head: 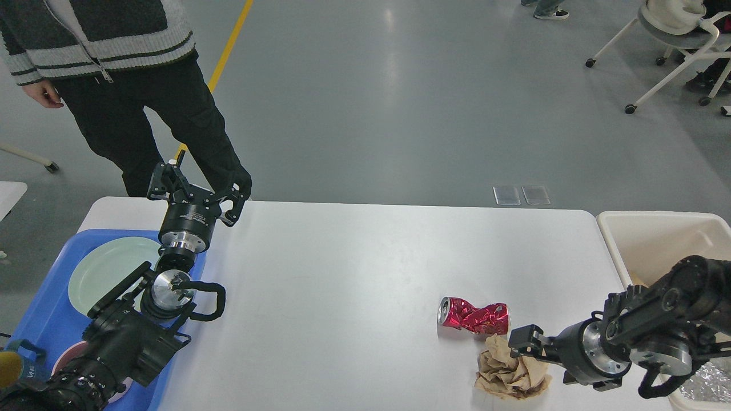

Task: Tidy desktop
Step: 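Lower the right gripper onto the brown paper and grasp it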

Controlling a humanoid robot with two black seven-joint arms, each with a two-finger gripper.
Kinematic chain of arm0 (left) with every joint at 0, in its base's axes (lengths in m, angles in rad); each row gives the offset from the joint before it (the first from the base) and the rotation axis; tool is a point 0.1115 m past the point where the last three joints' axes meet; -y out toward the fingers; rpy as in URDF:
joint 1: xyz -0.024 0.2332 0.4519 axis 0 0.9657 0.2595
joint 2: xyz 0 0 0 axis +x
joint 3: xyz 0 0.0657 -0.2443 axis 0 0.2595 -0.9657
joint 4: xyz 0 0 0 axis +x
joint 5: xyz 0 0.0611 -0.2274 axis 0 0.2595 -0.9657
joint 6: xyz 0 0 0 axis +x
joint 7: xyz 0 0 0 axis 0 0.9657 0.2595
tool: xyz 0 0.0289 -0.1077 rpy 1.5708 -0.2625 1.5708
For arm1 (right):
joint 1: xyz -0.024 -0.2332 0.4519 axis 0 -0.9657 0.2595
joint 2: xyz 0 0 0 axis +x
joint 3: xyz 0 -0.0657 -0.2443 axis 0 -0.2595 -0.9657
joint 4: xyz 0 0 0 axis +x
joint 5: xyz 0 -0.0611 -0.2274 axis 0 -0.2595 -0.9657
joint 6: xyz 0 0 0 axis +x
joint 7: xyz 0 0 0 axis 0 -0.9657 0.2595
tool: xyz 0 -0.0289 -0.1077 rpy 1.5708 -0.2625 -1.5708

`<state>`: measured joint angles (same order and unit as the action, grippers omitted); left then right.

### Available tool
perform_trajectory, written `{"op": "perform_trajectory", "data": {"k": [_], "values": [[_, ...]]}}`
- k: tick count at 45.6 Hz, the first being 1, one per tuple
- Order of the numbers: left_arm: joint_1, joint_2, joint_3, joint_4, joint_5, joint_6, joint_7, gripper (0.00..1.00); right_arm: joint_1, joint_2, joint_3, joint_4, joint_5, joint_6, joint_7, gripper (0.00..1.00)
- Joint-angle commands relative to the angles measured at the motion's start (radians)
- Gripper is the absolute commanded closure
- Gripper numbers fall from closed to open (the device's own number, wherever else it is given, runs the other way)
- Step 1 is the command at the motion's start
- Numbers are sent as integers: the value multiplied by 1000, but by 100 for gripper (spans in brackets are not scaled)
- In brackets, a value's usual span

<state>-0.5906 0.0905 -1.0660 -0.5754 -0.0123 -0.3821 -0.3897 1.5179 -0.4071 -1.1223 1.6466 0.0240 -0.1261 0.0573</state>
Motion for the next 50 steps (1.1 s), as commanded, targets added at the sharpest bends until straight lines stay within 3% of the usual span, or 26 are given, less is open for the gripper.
{"op": "perform_trajectory", "data": {"k": [1, 28, 30, 32, 34, 42, 44, 50], "values": [[0, 0, 0, 0, 0, 0, 0, 3, -68, 4, 58, -19, 7, -29, -1, 0], [0, 0, 0, 0, 0, 0, 0, 3, -272, 67, 154, -243, 89, -84, -2, 1], [0, 0, 0, 0, 0, 0, 0, 3, -288, 73, 154, -258, 89, -104, -1, 13], [0, 0, 0, 0, 0, 0, 0, 3, -300, 79, 154, -269, 83, -130, -1, 39], [0, 0, 0, 0, 0, 0, 0, 3, -306, 80, 153, -278, 82, -147, -1, 56], [0, 0, 0, 0, 0, 0, 0, 3, -308, 74, 153, -280, 82, -158, -1, 72], [0, 0, 0, 0, 0, 0, 0, 3, -306, 74, 151, -277, 82, -152, -1, 100], [0, 0, 0, 0, 0, 0, 0, 3, -309, 71, 145, -266, 82, -156, -2, 100]]}}
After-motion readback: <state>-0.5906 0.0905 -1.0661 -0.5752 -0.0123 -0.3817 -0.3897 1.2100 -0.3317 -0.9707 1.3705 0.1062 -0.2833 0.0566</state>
